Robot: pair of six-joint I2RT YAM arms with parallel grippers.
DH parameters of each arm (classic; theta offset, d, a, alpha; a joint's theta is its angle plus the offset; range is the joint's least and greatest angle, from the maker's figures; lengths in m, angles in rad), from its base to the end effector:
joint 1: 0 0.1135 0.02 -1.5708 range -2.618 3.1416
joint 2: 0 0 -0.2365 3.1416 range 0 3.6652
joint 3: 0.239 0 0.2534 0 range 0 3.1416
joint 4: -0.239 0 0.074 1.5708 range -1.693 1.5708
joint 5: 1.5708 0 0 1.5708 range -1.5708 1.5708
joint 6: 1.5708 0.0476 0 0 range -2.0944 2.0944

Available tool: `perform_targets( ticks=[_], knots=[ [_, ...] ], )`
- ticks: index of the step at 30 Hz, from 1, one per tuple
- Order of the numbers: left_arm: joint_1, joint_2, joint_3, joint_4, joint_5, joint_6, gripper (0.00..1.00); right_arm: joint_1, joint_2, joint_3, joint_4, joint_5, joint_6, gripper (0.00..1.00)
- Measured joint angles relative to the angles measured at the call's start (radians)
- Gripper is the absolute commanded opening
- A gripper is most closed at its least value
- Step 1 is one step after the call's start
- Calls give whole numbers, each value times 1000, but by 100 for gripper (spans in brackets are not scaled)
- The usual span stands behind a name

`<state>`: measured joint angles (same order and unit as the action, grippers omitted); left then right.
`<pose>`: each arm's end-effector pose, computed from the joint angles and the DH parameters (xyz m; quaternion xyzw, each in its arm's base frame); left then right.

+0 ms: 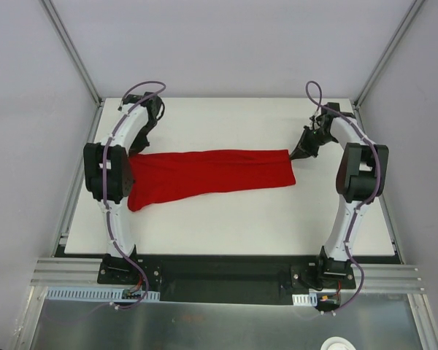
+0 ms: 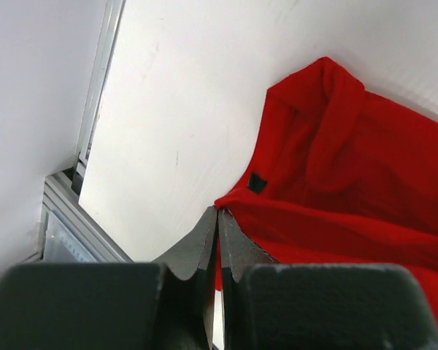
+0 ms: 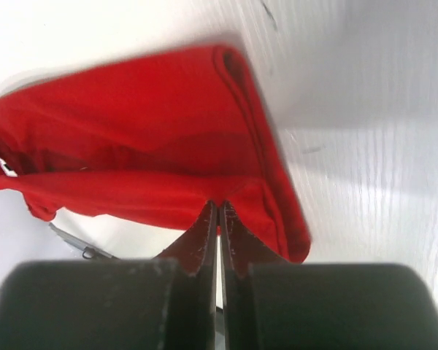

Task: Fold and stack the t-shirts
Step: Fold the other side of the tshirt into a rectangle

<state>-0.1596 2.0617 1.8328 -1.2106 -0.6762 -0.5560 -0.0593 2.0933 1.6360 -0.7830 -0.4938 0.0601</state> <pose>0.3991 -0.0341 0.2145 -0.2067 0.9186 0.2883 0.1739 0.4236 -0.0026 0.1539 0.0169 0.9572 0.2411 0.1594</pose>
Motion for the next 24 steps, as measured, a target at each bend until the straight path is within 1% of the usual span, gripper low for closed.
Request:
perform_targets(
  ticks=[3, 4, 5, 6, 7, 8, 9, 11, 16, 19, 20, 21, 22, 23, 24],
  knots=[
    [33, 8, 5, 9, 13, 12, 0, 12, 49, 78, -15, 11, 0, 1],
    [42, 13, 5, 11, 19, 20, 7, 14, 67, 108, -26, 13, 0, 3],
    [45, 18, 5, 13, 27, 29, 25, 14, 82, 131, -33, 14, 0, 25],
    [48, 29, 5, 16, 37, 43, 66, 14, 98, 155, -40, 19, 3, 34],
    [48, 40, 5, 19, 45, 53, 84, 14, 114, 175, -48, 33, -1, 45],
    [48, 51, 5, 21, 51, 53, 98, 14, 126, 188, -56, 50, -5, 67],
    [48, 63, 5, 24, 59, 55, 99, 14, 132, 191, -62, 66, -9, 77],
    [48, 77, 4, 28, 72, 56, 99, 14, 132, 191, -86, 98, -19, 99],
    [48, 76, 22, 26, 77, 82, 99, 14, 119, 188, -100, 139, -32, 100],
    [42, 68, 67, 24, 85, 108, 99, 16, 91, 188, -106, 141, -36, 100],
    [38, 61, 88, 24, 90, 120, 95, 18, 76, 188, -108, 141, -36, 100],
    [31, 47, 107, 26, 96, 129, 89, 20, 57, 188, -110, 141, -36, 97],
    [21, 29, 123, 30, 104, 136, 80, 24, 37, 188, -112, 139, -35, 81],
    [9, 3, 133, 34, 120, 142, 39, 28, 15, 188, -113, 137, -41, 63],
    [-5, -25, 135, 38, 139, 144, 12, 35, -6, 188, -111, 133, -44, 39]
  ],
)
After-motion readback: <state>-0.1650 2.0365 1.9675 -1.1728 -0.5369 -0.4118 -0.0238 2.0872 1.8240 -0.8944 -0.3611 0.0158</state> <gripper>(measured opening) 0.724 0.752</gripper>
